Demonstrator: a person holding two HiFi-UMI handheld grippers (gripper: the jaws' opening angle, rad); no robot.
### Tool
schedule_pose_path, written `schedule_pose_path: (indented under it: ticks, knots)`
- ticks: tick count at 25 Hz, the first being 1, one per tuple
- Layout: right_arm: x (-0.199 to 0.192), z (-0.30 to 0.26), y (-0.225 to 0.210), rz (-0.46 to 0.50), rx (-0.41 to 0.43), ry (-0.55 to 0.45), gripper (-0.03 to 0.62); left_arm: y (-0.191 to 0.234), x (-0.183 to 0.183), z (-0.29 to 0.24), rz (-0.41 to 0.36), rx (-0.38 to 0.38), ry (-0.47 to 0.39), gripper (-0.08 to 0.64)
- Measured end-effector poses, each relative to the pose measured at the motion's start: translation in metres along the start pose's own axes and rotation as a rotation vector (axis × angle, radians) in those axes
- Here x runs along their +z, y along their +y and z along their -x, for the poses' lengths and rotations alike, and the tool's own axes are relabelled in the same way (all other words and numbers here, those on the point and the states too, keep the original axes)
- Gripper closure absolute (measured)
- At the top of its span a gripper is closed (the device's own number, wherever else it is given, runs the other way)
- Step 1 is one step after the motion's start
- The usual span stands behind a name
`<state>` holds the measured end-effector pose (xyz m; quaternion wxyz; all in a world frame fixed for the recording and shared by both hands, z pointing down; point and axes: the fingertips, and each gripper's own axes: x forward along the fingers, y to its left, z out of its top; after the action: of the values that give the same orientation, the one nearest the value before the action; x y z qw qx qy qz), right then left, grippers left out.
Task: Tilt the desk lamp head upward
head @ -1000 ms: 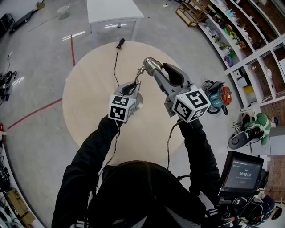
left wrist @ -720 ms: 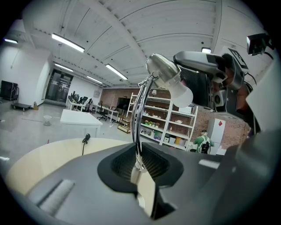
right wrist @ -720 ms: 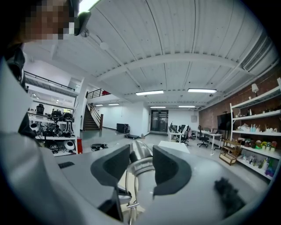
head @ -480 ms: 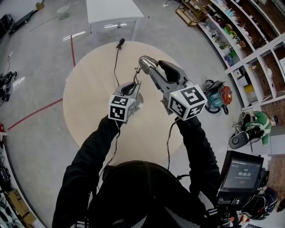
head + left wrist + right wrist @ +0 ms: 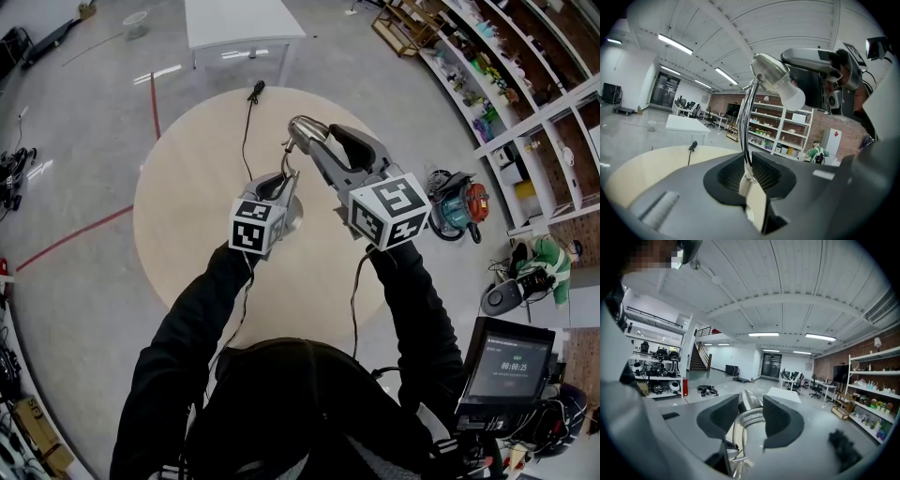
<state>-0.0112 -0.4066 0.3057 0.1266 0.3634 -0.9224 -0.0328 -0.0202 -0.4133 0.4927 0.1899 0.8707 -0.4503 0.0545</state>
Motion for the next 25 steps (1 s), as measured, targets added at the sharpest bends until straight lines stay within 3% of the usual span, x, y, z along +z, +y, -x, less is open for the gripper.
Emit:
schedule_pose_path:
  ticks: [20, 25]
  knots:
    - [-0.0024, -0.0043, -0.0006, 0.007, 0.004, 0.009, 0.431, 0.0015, -0.0018, -0.0029, -0.019, -0.002, 0.019, 0.497]
    - [0.0019, -0.0064, -0.0012, -0.037, 0.011, -0.015, 0.431, 0.0068, -0.0007, 0.0031, -0.036, -0.016, 0.038, 0.494]
